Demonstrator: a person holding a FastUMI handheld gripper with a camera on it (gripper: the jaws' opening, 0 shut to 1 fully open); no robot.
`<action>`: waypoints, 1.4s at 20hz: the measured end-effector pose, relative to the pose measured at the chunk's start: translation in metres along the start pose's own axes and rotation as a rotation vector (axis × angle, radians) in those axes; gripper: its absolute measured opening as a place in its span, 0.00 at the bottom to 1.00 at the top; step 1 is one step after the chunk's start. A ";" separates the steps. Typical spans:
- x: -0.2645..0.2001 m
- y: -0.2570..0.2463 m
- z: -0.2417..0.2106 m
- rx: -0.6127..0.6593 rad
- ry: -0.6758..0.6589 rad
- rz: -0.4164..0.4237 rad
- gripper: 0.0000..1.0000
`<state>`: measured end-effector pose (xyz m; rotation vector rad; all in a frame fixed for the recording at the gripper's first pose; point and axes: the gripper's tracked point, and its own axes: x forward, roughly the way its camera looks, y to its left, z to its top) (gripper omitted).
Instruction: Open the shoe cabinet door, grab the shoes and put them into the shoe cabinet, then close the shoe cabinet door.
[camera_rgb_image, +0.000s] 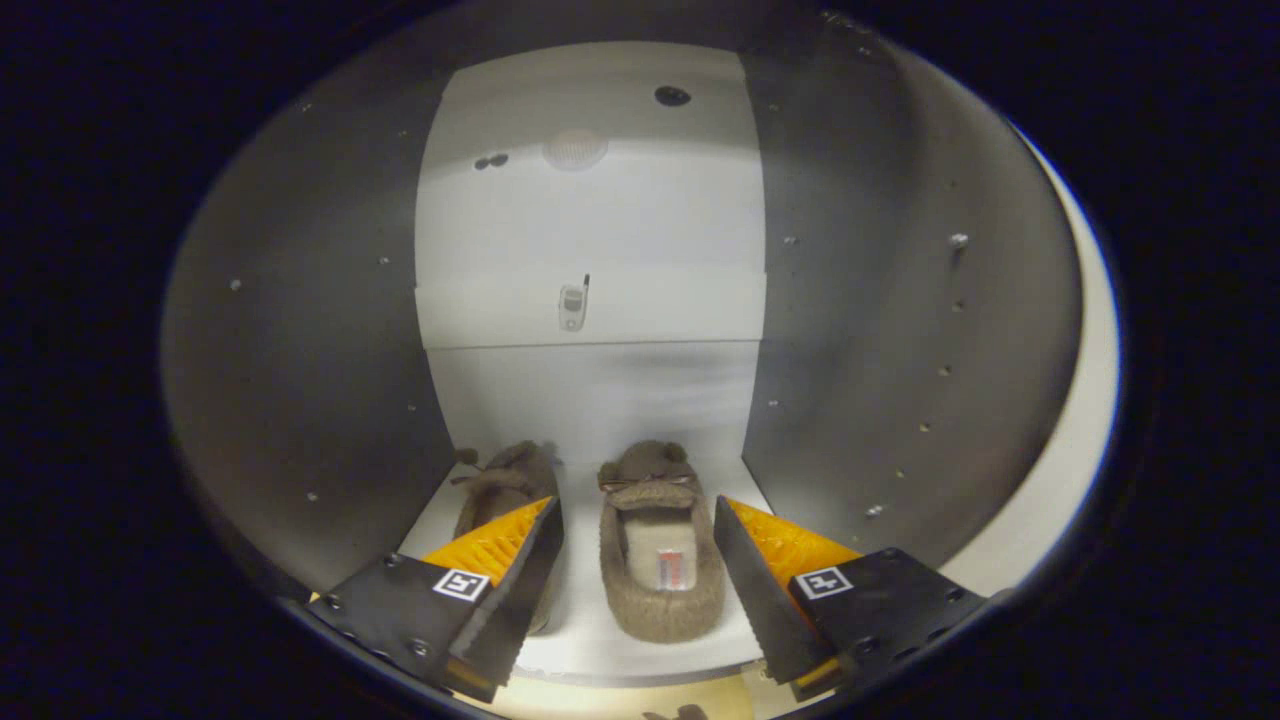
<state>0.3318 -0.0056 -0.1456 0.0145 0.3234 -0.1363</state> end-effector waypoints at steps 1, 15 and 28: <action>-0.013 0.000 0.005 0.008 -0.022 -0.002 0.95; -0.270 0.013 -0.003 0.047 -0.199 -0.057 0.95; -0.478 -0.158 -0.017 0.078 -0.296 -0.304 0.95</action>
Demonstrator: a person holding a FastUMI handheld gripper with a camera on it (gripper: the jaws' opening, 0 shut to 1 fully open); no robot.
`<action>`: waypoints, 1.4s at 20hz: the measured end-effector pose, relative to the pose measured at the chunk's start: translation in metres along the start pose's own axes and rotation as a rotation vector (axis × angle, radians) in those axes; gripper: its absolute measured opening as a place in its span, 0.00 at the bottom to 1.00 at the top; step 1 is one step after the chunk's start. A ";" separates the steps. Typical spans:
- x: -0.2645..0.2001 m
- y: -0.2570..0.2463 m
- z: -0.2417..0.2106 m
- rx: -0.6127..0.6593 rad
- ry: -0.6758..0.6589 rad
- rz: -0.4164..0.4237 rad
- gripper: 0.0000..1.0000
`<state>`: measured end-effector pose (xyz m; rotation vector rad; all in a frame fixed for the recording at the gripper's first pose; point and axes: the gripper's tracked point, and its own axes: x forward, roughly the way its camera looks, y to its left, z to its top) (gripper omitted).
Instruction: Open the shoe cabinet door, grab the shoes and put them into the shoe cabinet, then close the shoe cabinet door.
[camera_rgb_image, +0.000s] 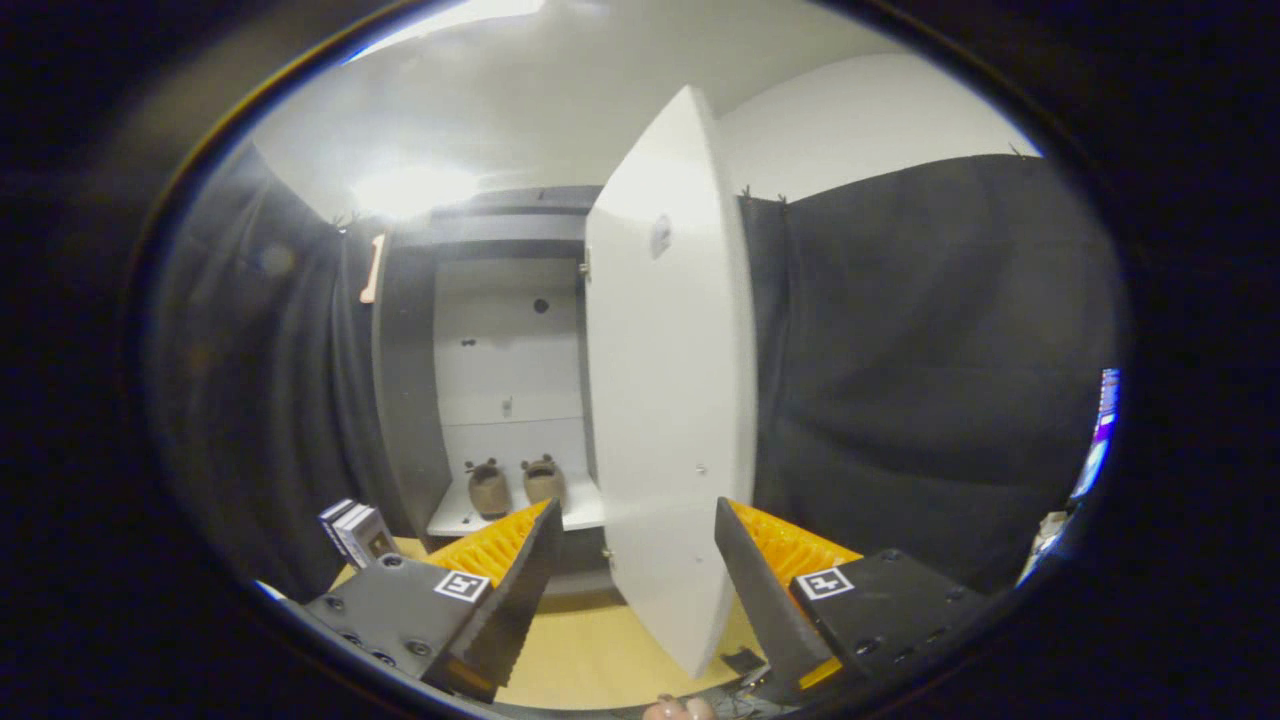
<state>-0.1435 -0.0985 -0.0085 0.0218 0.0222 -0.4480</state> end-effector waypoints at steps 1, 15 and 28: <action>0.000 -0.022 0.002 -0.010 0.001 -0.015 0.95; 0.182 -0.132 -0.004 -0.057 0.011 0.118 0.95; 0.223 -0.057 -0.011 -0.009 0.011 0.309 0.92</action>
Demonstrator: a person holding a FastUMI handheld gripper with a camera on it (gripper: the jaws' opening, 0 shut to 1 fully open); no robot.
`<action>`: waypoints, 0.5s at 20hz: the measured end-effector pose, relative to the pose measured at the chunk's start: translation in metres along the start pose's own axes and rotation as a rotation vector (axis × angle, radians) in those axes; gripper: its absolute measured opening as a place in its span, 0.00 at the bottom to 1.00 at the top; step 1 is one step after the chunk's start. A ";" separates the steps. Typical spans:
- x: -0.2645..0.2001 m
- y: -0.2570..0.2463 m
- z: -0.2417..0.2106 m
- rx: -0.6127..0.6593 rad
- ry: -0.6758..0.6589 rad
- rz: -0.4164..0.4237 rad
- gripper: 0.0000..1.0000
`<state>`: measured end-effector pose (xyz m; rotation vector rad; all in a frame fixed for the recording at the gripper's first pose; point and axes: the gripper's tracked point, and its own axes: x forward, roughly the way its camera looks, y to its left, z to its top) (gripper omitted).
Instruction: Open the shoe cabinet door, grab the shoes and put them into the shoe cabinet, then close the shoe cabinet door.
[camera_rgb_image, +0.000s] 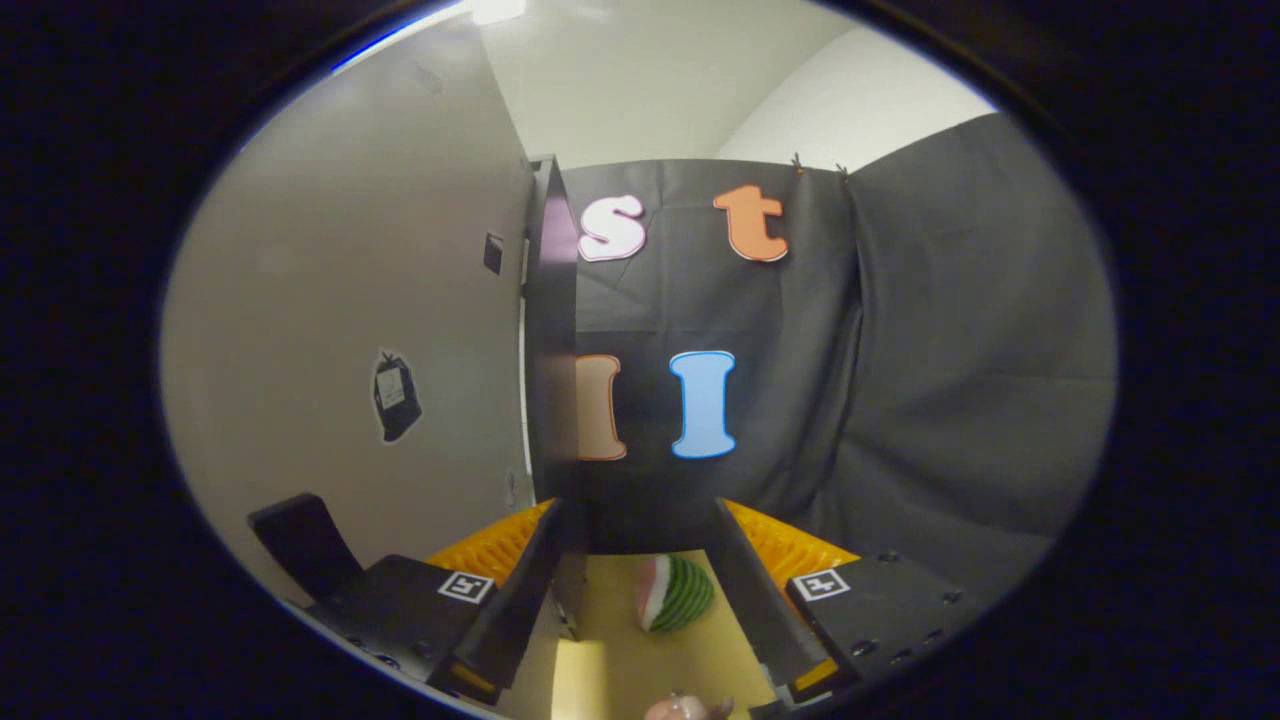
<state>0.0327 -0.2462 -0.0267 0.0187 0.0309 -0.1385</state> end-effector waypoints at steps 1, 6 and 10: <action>-0.001 0.010 0.001 -0.001 -0.004 0.010 0.92; -0.010 0.058 -0.001 -0.003 -0.017 -0.004 0.92; -0.015 0.103 -0.002 0.018 -0.035 -0.044 0.92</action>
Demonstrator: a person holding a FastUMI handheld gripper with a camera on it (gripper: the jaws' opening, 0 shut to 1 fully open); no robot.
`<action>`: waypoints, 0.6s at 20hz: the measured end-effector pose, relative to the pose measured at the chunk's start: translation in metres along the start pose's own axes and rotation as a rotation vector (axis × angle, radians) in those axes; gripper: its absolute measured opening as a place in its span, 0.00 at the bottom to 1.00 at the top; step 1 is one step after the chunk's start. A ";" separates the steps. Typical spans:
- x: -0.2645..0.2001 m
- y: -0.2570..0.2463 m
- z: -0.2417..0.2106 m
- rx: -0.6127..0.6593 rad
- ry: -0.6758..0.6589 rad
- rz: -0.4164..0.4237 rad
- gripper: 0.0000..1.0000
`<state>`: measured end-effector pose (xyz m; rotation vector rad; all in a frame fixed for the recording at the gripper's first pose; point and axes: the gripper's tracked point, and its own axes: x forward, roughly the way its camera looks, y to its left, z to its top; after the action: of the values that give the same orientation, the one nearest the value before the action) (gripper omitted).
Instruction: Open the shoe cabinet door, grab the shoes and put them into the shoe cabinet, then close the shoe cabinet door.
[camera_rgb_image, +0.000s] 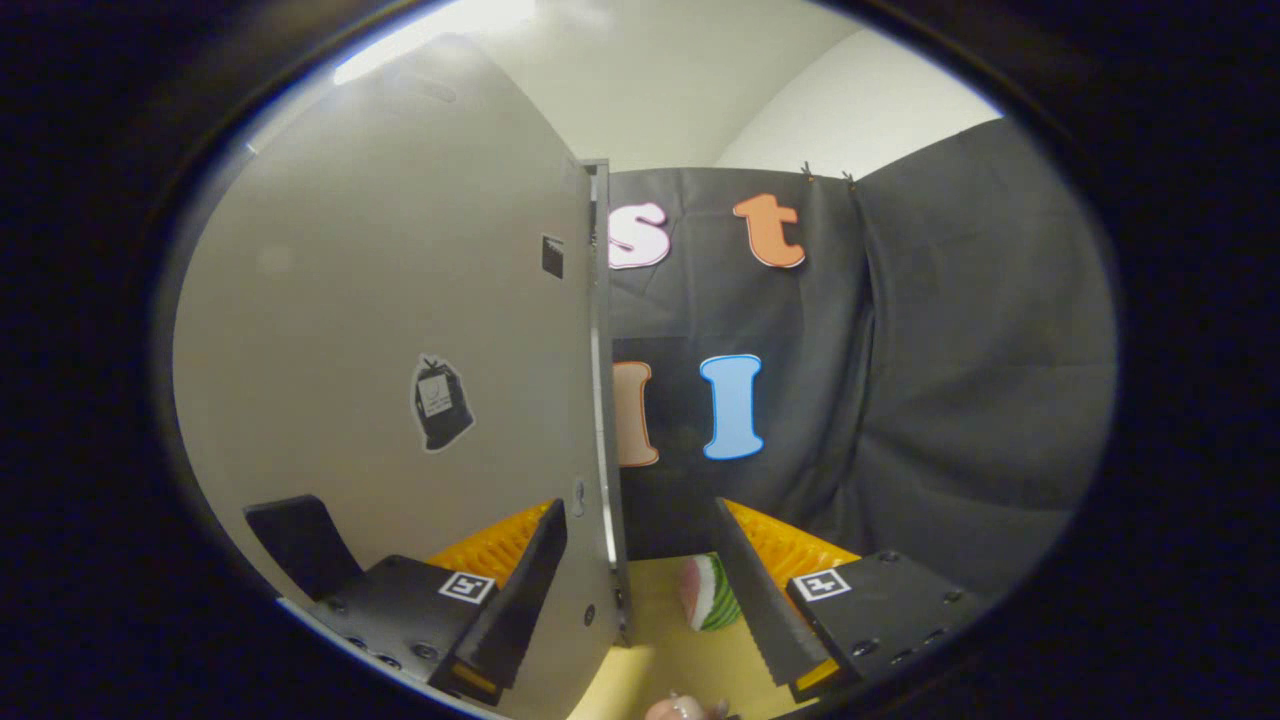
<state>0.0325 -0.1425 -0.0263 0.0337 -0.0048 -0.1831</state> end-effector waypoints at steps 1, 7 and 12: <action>0.000 0.012 -0.001 0.005 -0.006 -0.010 0.92; 0.017 0.103 -0.008 0.011 -0.036 0.011 0.92; 0.055 0.186 -0.019 0.008 -0.025 0.097 0.93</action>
<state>0.1205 0.0304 -0.0391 0.0389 -0.0316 -0.0867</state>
